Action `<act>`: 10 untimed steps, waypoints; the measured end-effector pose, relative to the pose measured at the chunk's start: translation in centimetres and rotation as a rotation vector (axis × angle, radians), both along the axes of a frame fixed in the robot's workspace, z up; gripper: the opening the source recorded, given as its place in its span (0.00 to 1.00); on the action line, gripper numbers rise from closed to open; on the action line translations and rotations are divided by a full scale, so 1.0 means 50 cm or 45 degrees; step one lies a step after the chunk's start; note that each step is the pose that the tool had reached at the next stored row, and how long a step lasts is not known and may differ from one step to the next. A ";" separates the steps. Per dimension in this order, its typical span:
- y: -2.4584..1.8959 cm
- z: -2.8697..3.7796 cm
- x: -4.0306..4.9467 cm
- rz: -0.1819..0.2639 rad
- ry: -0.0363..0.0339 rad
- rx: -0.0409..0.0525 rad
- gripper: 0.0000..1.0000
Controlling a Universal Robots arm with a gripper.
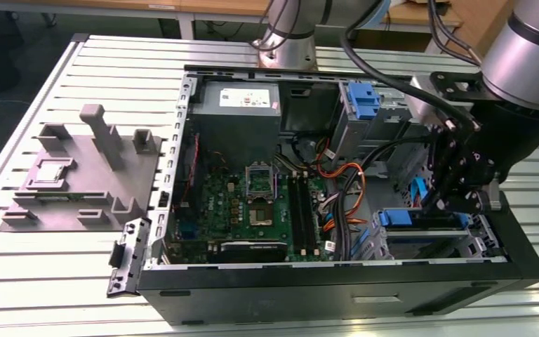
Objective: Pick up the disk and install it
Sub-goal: 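Insert the second disk wire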
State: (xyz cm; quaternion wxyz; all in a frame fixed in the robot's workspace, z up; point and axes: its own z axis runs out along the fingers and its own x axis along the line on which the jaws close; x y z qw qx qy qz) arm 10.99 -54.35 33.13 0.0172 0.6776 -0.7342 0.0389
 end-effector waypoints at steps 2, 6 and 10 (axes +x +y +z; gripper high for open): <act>-0.0011 -0.002 0.000 0.000 0.0001 0.001 0.16; -0.0013 -0.004 0.000 0.000 0.0000 0.001 0.16; -0.0012 -0.004 0.000 0.000 -0.0001 0.002 0.16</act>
